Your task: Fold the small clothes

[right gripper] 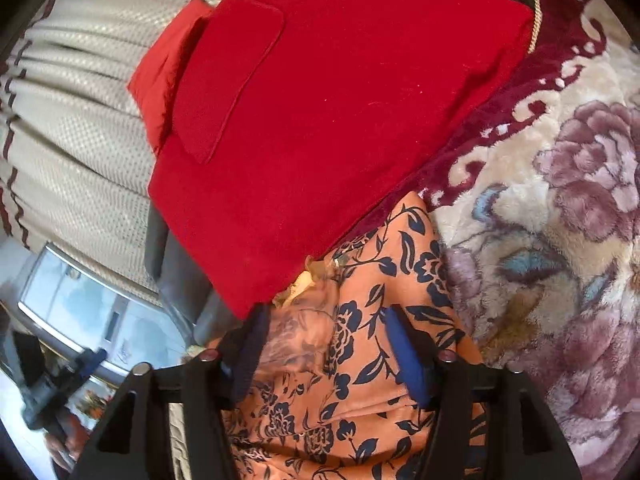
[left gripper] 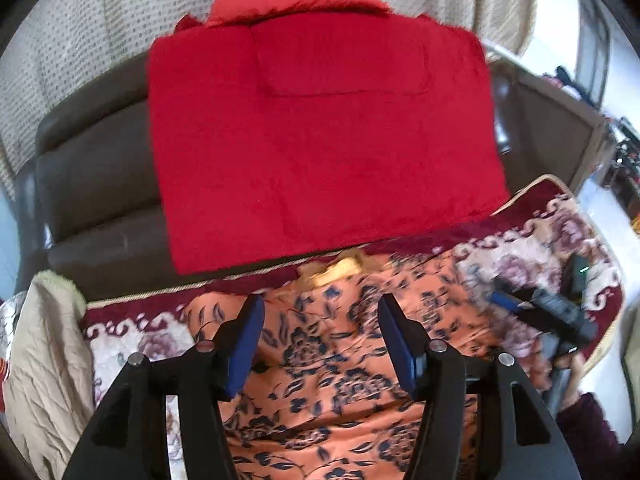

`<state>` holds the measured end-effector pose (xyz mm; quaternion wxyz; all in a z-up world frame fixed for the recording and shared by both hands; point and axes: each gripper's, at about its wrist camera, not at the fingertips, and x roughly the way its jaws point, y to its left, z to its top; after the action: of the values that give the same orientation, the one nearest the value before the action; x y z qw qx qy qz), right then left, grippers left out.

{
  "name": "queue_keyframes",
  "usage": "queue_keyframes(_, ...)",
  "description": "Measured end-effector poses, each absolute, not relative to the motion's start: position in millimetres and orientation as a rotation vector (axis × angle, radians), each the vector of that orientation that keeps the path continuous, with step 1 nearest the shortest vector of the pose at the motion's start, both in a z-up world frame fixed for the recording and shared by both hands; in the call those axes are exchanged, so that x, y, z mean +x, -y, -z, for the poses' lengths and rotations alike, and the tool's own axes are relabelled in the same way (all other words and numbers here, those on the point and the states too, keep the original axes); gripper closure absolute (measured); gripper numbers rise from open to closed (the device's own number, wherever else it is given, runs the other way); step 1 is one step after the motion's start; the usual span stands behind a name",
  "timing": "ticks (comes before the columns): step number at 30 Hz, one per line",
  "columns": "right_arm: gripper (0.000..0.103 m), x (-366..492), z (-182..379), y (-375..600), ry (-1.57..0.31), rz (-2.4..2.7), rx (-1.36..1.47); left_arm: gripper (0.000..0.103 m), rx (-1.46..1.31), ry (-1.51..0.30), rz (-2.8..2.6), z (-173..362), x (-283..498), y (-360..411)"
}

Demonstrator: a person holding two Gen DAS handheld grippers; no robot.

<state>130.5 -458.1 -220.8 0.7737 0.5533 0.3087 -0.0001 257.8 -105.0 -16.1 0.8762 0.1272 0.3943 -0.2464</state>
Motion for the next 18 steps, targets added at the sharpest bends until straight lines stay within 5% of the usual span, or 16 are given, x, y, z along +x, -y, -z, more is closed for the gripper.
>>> queue_keyframes(18, 0.034, 241.6, 262.3, 378.1, -0.875, -0.108, 1.151, 0.043, 0.108, -1.127, 0.173, 201.8, 310.9, -28.0)
